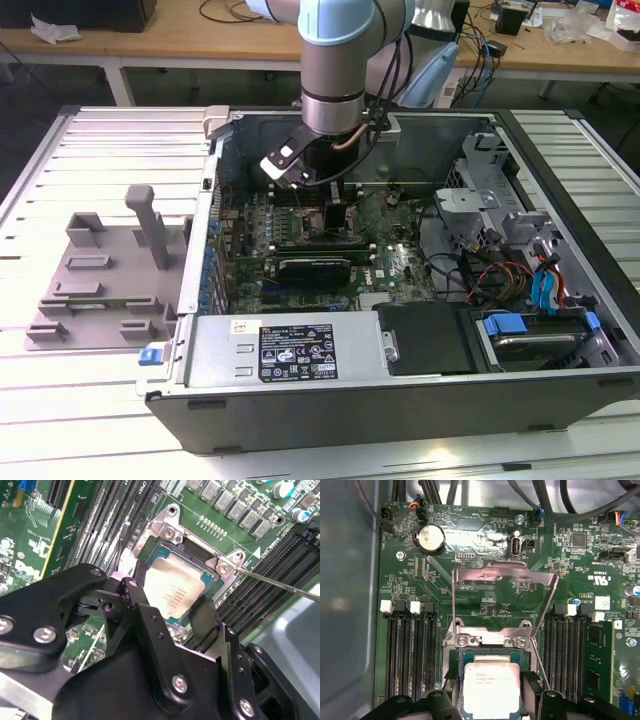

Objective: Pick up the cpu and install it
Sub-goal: 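Place the cpu into insertion slot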

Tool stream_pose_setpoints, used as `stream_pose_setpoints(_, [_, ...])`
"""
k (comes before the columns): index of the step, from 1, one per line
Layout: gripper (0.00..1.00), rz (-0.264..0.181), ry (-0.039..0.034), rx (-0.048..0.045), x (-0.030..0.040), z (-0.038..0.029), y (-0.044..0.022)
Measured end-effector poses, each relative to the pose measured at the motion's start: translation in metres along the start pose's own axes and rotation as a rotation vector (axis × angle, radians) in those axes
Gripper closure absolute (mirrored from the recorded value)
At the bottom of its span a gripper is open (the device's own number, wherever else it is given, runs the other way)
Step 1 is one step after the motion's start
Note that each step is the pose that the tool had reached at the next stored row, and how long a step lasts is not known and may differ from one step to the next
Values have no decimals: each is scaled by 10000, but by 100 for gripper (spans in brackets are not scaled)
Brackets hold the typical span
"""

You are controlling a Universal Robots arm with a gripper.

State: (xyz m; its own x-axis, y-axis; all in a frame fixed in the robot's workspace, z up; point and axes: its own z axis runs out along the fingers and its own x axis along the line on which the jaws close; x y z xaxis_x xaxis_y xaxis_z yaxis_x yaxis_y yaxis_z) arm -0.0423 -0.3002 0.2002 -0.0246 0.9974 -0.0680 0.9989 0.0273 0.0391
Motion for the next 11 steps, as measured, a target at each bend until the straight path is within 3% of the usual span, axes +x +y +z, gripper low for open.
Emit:
stream_pose_setpoints(4, [38, 0, -1, 1, -7, -95, 4])
stream_pose_setpoints(9, [38, -1, 0, 0, -7, -105, 4])
stream_pose_setpoints(11, [47, -1, 0, 0, -7, -106, 4])
